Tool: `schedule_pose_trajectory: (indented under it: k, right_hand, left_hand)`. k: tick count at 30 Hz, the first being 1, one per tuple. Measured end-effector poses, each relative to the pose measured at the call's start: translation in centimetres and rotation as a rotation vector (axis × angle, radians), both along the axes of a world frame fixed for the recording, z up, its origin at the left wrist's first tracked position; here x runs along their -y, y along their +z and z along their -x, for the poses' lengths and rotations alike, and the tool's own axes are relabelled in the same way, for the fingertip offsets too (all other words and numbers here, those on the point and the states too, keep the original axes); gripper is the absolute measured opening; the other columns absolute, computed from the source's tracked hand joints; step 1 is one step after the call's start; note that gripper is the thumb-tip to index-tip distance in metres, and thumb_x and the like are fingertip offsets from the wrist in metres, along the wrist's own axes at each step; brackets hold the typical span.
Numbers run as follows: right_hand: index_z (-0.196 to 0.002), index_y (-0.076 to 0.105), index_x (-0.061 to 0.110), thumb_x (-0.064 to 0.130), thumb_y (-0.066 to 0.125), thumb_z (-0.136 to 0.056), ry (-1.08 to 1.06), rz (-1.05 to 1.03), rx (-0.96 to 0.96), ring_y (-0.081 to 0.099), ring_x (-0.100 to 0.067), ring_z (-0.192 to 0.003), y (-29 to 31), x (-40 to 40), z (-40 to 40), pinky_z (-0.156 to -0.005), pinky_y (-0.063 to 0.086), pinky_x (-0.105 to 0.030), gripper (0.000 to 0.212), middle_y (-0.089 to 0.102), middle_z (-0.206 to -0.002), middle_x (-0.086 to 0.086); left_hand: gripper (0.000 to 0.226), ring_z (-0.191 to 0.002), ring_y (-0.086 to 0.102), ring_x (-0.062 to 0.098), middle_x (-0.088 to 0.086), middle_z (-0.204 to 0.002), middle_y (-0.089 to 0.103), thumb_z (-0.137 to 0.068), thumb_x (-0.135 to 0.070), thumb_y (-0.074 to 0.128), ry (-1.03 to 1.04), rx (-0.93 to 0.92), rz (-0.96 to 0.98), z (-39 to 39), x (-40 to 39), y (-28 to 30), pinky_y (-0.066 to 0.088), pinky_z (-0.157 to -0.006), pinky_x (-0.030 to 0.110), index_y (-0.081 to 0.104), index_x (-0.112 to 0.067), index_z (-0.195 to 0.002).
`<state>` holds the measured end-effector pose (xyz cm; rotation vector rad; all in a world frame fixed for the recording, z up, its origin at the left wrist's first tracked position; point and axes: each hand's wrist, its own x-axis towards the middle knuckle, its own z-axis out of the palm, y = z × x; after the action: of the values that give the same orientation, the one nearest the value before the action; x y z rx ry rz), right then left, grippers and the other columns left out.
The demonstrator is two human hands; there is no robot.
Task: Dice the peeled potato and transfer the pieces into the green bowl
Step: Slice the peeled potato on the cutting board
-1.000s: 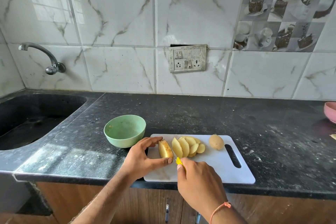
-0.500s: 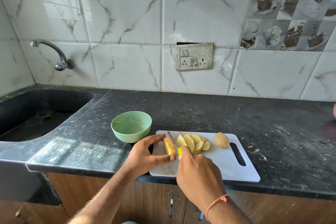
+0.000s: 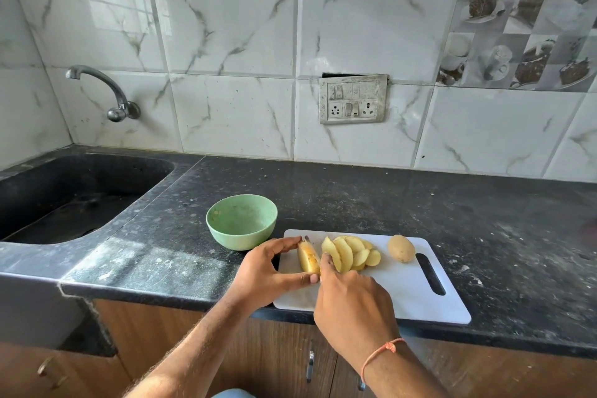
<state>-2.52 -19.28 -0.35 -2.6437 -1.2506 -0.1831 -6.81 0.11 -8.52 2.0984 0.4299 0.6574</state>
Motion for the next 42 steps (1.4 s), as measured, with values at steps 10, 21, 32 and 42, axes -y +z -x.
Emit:
schedule_pose_trajectory:
  k: [10, 21, 32, 42]
  right_hand:
    - [-0.139, 0.051, 0.016, 0.017, 0.044, -0.098, -0.016, -0.008, 0.042, 0.068, -0.030, -0.101, -0.6, -2.9, -1.3, -0.066, 0.041, -0.034, 0.041, 0.071, -0.107, -0.007]
    - [-0.132, 0.052, 0.024, 0.024, 0.045, -0.104, 0.064, -0.063, -0.026, 0.063, -0.024, -0.085, -0.3, -1.1, -2.0, -0.065, 0.044, -0.033, 0.029, 0.071, -0.098, -0.002]
    - [-0.154, 0.035, 0.021, 0.018, 0.041, -0.103, 0.050, -0.044, 0.050, 0.069, -0.030, -0.097, -1.3, -1.3, -1.4, -0.065, 0.041, -0.033, 0.051, 0.072, -0.111, -0.008]
    - [-0.160, 0.032, 0.023, 0.024, 0.043, -0.106, 0.033, -0.072, 0.014, 0.070, -0.024, -0.102, -1.2, -1.1, -1.6, -0.078, 0.058, -0.034, 0.055, 0.073, -0.118, -0.005]
  left_hand:
    - [0.092, -0.121, 0.058, -0.014, -0.027, -0.127, 0.068, -0.058, -0.075, 0.084, 0.005, -0.038, -0.061, 0.0, -0.3, 0.2, 0.048, -0.107, 0.021, 0.068, -0.034, -0.138]
    - [0.090, -0.128, 0.055, -0.009, -0.026, -0.134, 0.063, -0.065, -0.074, 0.087, -0.043, 0.033, -0.147, 0.3, 0.2, 0.5, 0.044, -0.109, 0.017, 0.065, -0.032, -0.142]
    - [0.050, -0.123, 0.064, 0.012, -0.014, -0.125, 0.065, -0.074, -0.034, 0.094, -0.016, 0.262, -0.311, 0.9, 1.9, 0.0, 0.054, -0.099, 0.033, 0.070, -0.026, -0.117]
    - [0.043, -0.120, 0.065, 0.007, -0.017, -0.127, 0.063, -0.078, -0.032, 0.093, -0.010, 0.284, -0.369, 1.0, 2.4, 0.0, 0.054, -0.096, 0.024, 0.075, -0.022, -0.115]
